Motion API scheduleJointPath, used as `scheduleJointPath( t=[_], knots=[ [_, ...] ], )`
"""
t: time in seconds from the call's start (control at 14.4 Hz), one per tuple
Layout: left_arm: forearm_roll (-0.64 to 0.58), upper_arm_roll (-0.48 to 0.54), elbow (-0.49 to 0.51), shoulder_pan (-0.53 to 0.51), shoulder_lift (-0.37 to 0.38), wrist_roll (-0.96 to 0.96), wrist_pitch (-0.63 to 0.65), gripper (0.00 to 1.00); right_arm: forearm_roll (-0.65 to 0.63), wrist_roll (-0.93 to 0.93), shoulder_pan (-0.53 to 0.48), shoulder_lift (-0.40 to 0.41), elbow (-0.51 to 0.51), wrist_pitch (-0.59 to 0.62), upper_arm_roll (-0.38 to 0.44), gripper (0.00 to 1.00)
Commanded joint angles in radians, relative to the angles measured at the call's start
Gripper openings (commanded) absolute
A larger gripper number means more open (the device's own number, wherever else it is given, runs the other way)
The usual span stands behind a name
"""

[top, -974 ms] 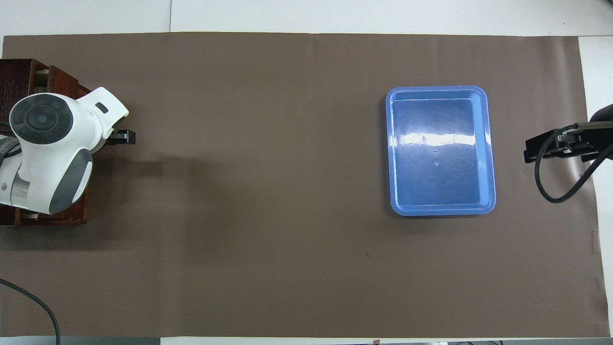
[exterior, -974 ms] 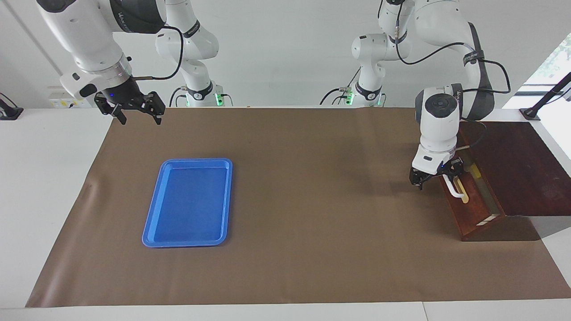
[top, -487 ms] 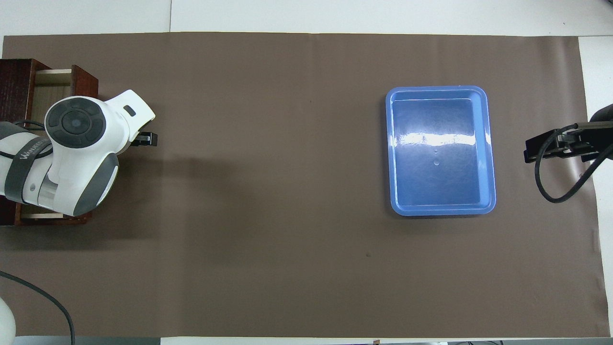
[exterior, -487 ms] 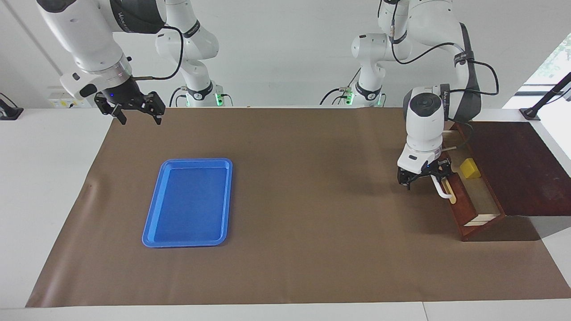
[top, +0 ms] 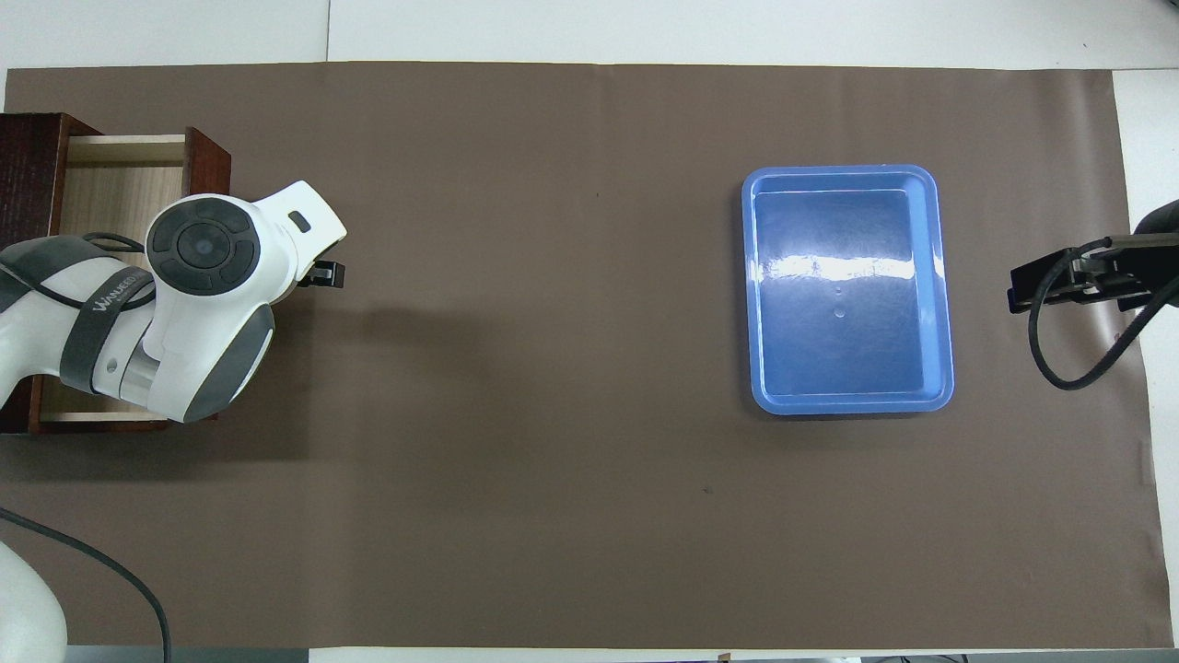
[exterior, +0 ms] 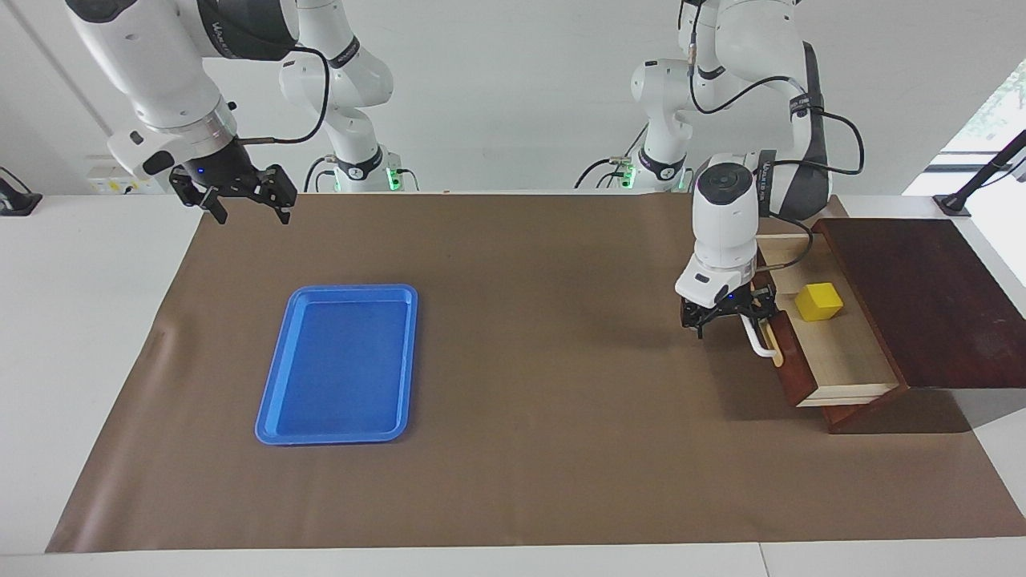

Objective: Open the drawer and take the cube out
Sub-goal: 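Pull the white drawer handle away from the box with the left gripper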

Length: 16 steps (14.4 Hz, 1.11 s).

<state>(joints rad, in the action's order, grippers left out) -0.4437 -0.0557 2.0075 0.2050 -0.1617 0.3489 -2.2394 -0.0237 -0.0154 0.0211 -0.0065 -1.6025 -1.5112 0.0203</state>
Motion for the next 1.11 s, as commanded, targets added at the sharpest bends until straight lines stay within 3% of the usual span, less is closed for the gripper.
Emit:
scheduleJointPath(
  t=[0.0,1.04],
  knots=[
    [0.043,0.002,-0.009,0.04,-0.005,0.022,0.017,1.0,0.002,0.02,-0.012,-0.015,-0.011,0.017,-0.006,1.0],
    [0.066,0.002,-0.03,0.106,-0.007,0.099,0.043,1.0,0.004,0.022,-0.013,-0.015,-0.011,0.019,-0.006,1.0]
  ],
)
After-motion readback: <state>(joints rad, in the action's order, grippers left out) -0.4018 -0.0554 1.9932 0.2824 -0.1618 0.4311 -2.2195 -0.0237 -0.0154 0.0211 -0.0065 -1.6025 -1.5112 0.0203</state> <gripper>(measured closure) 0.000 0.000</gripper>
